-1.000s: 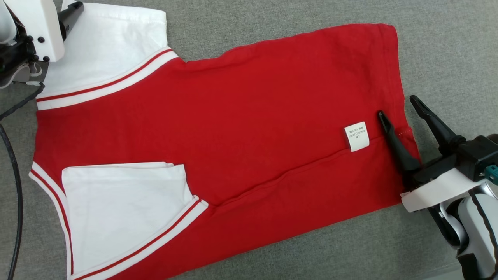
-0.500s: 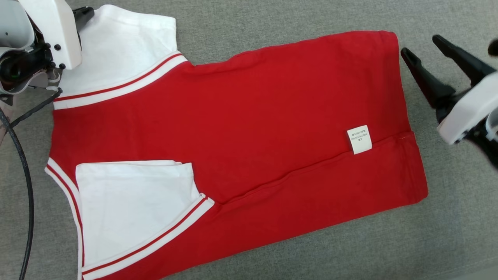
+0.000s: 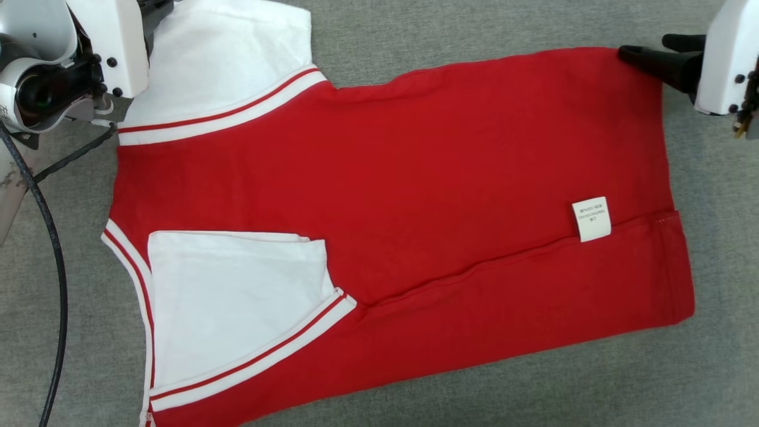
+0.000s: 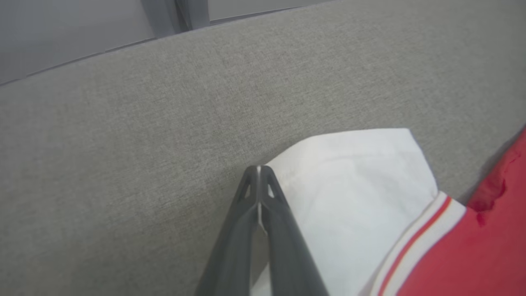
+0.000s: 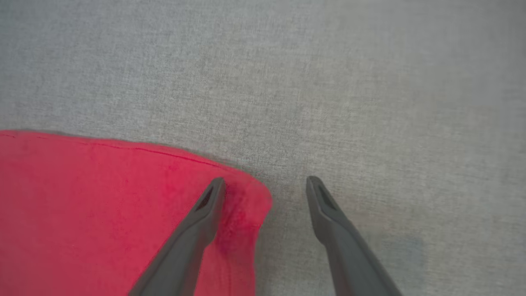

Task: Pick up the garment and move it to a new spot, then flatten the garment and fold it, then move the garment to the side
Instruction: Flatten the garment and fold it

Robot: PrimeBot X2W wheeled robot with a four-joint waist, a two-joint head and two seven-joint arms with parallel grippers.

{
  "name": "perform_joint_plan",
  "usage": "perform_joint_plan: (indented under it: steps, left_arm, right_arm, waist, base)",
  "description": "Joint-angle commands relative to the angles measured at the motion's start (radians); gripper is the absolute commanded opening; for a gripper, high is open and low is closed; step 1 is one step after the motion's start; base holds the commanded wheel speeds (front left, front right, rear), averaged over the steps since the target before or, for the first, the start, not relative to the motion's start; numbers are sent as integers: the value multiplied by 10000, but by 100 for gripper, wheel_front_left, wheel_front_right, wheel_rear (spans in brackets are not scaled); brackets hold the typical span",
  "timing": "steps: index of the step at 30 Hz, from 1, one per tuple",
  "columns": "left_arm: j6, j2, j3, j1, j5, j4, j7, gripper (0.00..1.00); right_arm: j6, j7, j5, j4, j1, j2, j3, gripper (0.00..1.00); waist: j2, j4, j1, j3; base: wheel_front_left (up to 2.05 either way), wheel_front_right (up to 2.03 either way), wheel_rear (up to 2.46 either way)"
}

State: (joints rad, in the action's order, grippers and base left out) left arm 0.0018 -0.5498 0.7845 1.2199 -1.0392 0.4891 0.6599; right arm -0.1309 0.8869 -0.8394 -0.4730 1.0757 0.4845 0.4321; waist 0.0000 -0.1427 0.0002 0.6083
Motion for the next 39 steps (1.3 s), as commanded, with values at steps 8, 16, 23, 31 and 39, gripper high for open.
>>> perform_joint_plan:
  steps: [8,16,23,31,39]
  left_arm:
    - [-116,80,-4,89,-24,8,-196,0]
    - [-449,-33,-235,442,654,-63,-1833,0]
    - [-549,97,-393,623,930,279,-2854,0]
    - [-815,211,-546,566,1313,520,-4547,0]
    - [-1115,-12,-726,-570,1194,-44,-6411,0]
  right_arm:
    - [2,1019,-425,-198,-24,-192,470,0]
    - [2,-1174,-579,632,-211,272,368,0]
    - [2,-3563,-546,719,-267,835,1009,0]
    - [2,-7068,135,417,-86,1968,2552,0]
    - [2,-9969,-109,-358,-498,2374,3925,0]
  waist:
    - [0,240,-2,22]
    - [0,365,-2,32]
    - [0,467,-2,4]
    - [0,699,-2,-125]
    - [0,761,-2,-479]
  base:
    - [0,0,0]
    - [0,0,0]
    - [0,0,0]
    - [0,0,0]
    - [0,0,0]
